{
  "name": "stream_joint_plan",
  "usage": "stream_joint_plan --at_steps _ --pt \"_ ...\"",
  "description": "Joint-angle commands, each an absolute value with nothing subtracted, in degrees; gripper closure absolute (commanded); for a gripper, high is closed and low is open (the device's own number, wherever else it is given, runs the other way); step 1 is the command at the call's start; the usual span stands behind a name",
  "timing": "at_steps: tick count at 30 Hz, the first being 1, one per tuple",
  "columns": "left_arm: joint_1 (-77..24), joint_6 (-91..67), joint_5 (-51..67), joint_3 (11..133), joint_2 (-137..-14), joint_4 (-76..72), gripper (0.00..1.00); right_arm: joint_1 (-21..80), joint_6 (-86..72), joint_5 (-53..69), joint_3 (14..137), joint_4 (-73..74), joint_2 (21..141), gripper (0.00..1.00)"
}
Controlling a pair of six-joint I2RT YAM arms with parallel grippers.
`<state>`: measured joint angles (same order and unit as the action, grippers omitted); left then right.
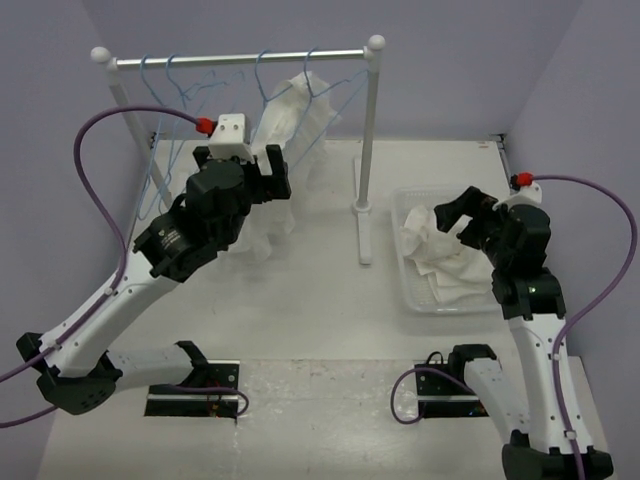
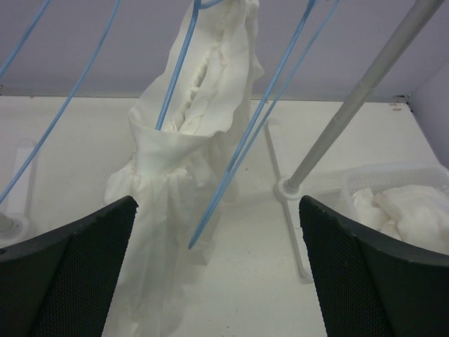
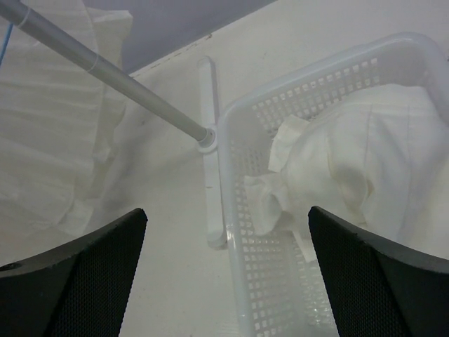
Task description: Remove the skirt from the hanger
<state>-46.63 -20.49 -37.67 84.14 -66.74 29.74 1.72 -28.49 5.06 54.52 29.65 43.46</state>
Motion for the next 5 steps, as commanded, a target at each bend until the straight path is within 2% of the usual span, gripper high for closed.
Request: stream_joint_plan --at_steps 1,5 --pt "-46.3 -23.0 -37.5 82.5 -64.3 29.8 0.0 1.8 -28.7 1.9 53.4 29.1 40.9 0.01" --pt "-46.4 -23.6 -37.8 82.0 -64.2 30.1 0.0 1.8 -27.8 1.3 52.9 29.4 39.9 0.01"
